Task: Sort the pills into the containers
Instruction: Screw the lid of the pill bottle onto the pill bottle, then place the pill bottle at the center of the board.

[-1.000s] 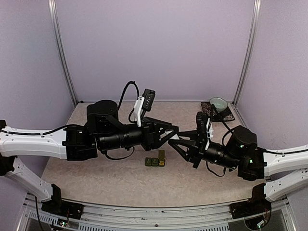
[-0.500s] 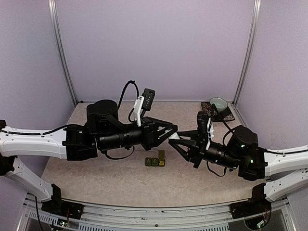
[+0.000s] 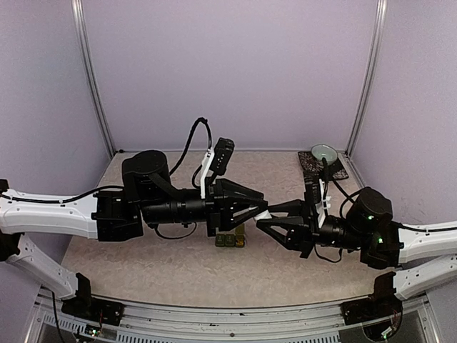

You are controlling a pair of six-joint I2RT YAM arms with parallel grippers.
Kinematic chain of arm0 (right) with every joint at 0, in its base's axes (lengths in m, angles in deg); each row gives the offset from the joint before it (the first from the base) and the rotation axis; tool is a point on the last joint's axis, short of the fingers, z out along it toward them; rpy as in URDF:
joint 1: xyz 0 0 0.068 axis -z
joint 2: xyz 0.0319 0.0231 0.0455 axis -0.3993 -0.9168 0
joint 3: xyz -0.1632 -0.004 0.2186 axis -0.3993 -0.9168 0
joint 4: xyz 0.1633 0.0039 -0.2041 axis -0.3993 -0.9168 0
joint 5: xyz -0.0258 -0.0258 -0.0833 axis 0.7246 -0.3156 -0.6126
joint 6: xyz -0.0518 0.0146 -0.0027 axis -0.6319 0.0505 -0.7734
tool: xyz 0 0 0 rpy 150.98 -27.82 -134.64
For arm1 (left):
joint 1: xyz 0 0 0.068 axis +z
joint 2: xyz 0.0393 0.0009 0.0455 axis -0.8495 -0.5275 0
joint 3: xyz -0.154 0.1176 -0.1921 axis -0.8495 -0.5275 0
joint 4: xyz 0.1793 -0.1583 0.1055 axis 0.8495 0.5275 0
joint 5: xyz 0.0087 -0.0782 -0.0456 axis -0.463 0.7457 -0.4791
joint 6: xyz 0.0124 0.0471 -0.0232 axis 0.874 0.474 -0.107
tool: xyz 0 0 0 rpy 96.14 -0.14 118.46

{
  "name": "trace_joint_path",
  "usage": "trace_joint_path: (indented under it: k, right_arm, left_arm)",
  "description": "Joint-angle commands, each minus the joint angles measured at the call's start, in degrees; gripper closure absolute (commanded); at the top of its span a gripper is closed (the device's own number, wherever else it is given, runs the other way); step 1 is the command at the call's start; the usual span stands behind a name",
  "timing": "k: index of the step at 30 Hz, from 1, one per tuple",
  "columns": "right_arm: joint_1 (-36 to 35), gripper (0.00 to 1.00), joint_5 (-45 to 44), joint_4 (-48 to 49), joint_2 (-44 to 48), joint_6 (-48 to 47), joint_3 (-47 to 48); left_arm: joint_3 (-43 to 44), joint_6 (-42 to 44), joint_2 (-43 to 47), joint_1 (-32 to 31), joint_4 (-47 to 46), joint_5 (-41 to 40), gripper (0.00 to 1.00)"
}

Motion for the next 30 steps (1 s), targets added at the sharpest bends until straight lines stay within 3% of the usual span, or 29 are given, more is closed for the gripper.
trace_joint_path:
  k: [1, 6, 9, 13, 21, 30]
  right_arm:
    - [2.0, 1.0, 6.93, 6.62, 2.33, 4.93, -0.48]
    - [2.11, 1.0, 5.62, 3.88, 1.2, 3.06, 1.24]
    - [2.11, 0.87, 3.99, 2.63, -0.29, 1.85, 1.99]
    - [2.11, 0.76, 1.99, 1.0, -2.12, 0.51, 3.03]
    - [2.11, 0.02, -1.74, -1.53, -2.1, -0.93, 2.55]
    - [2.11, 0.0, -9.41, -6.57, -0.95, -2.79, 2.06]
  left_arm:
    - [-1.4, 3.84, 2.13, -0.09, -1.13, 7.52, 0.81]
    - [-0.88, 1.35, 2.47, 0.05, -0.11, 0.09, 0.83]
    - [-0.87, -0.91, 2.89, 0.24, 1.09, -6.81, 0.84]
    - [-1.84, -3.28, 3.59, 0.7, 0.89, -11.66, 0.84]
    - [-1.4, -3.29, 4.21, 1.15, 4.74, -17.65, 0.83]
    - [-4.8, -5.96, 4.7, 6.19, 12.58, -25.95, 0.82]
